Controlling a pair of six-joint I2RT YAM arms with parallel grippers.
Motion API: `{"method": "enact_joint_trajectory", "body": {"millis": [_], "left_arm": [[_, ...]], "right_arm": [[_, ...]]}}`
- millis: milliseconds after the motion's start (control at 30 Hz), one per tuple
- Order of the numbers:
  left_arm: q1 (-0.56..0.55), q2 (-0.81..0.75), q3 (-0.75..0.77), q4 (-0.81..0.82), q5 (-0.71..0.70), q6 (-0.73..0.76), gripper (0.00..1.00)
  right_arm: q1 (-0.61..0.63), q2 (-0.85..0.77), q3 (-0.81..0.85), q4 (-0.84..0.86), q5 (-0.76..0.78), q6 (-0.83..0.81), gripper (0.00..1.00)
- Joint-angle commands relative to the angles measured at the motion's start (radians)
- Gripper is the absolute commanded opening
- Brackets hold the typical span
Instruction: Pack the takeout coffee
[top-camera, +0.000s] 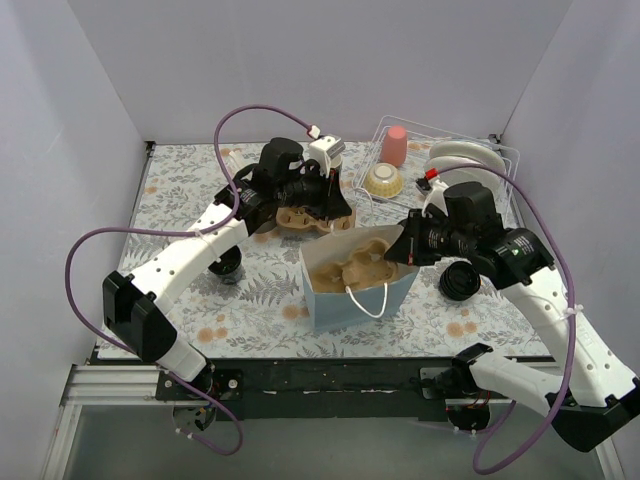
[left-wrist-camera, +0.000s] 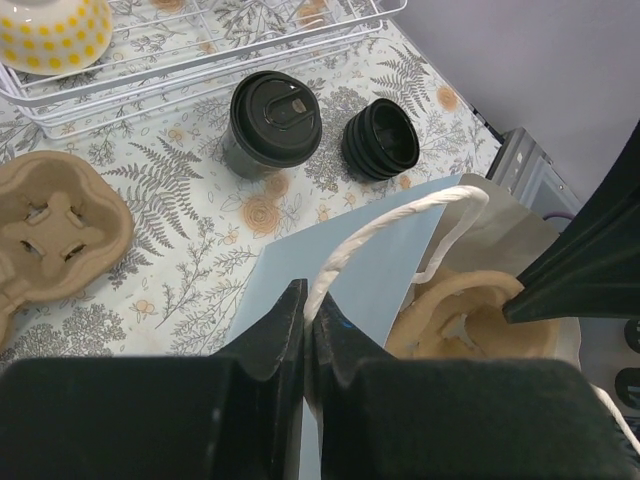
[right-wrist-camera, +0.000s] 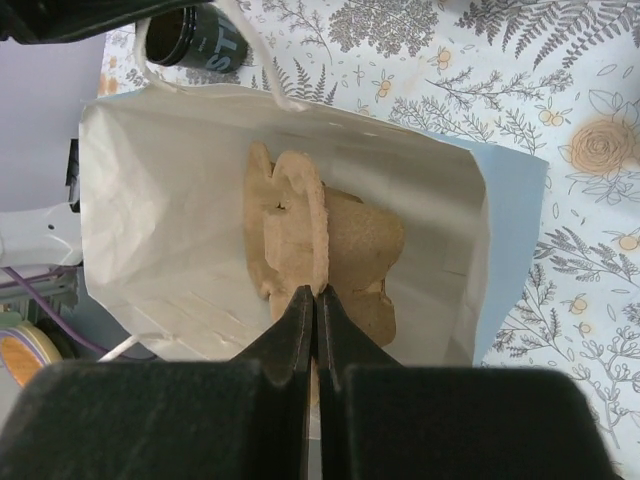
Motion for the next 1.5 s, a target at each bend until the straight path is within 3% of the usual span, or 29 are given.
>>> {"method": "enact_joint_trajectory", "body": {"millis": [0, 67, 100, 167, 300, 433, 467, 500, 567, 600, 700, 733, 933, 1100, 1300, 1467], "left_arm": [[-0.005, -0.058, -0.019, 0.016, 0.015, -0.002, 0.02], [-0.005, -0.058, -0.018, 0.012, 0.013, -0.002, 0.02], [-0.005, -0.060, -0.016, 0.010, 0.013, 0.001, 0.02], [-0.005, -0.057, -0.015, 0.004, 0.013, 0.003, 0.02], [-0.005, -0.052, -0.006, 0.000, 0.009, -0.010, 0.03], [-0.005, -0.043, 0.001, -0.008, -0.003, -0.042, 0.08], [-0.005, -0.040, 0.004, -0.010, -0.008, -0.049, 0.11], [-0.005, -0.038, 0.008, -0.013, -0.016, -0.060, 0.26], [-0.005, -0.032, 0.048, -0.034, -0.060, -0.092, 0.39], [-0.005, -0.025, 0.066, -0.043, -0.077, -0.095, 0.51], [-0.005, -0.006, 0.155, -0.095, -0.186, -0.144, 0.64], [-0.005, 0.004, 0.219, -0.120, -0.219, -0.163, 0.74], [-0.005, 0.008, 0.370, -0.342, -0.411, -0.210, 0.80], [-0.005, -0.135, 0.243, -0.393, -0.490, -0.327, 0.79], [-0.005, -0.284, 0.127, -0.531, -0.410, -0.395, 0.73], [-0.005, -0.365, 0.094, -0.540, -0.427, -0.376, 0.73]], "right_arm": [[-0.010, -0.037, -0.044, 0.078, -0.006, 0.033, 0.07], [-0.012, -0.030, -0.035, 0.040, 0.031, 0.019, 0.19], [-0.013, -0.018, -0.007, 0.022, 0.048, 0.005, 0.30], [-0.012, -0.002, 0.042, -0.029, 0.092, -0.015, 0.37], [-0.013, 0.045, 0.178, -0.101, 0.129, -0.048, 0.42], [-0.013, 0.067, 0.275, -0.134, 0.135, -0.049, 0.37], [-0.013, 0.070, 0.289, -0.138, 0.137, -0.047, 0.37], [-0.013, 0.079, 0.303, -0.143, 0.138, -0.044, 0.37], [-0.013, 0.087, 0.338, -0.152, 0.141, -0.041, 0.37], [-0.013, 0.094, 0.347, -0.157, 0.152, -0.038, 0.37], [-0.013, 0.107, 0.354, -0.196, 0.195, -0.048, 0.40], [-0.013, 0.111, 0.350, -0.218, 0.207, -0.055, 0.41], [-0.013, 0.153, 0.332, -0.276, 0.261, -0.127, 0.52], [-0.013, 0.174, 0.268, -0.246, 0.237, -0.151, 0.55], [-0.013, 0.183, 0.211, -0.209, 0.263, -0.147, 0.48], [-0.012, 0.222, 0.321, -0.242, 0.263, -0.128, 0.45]]}}
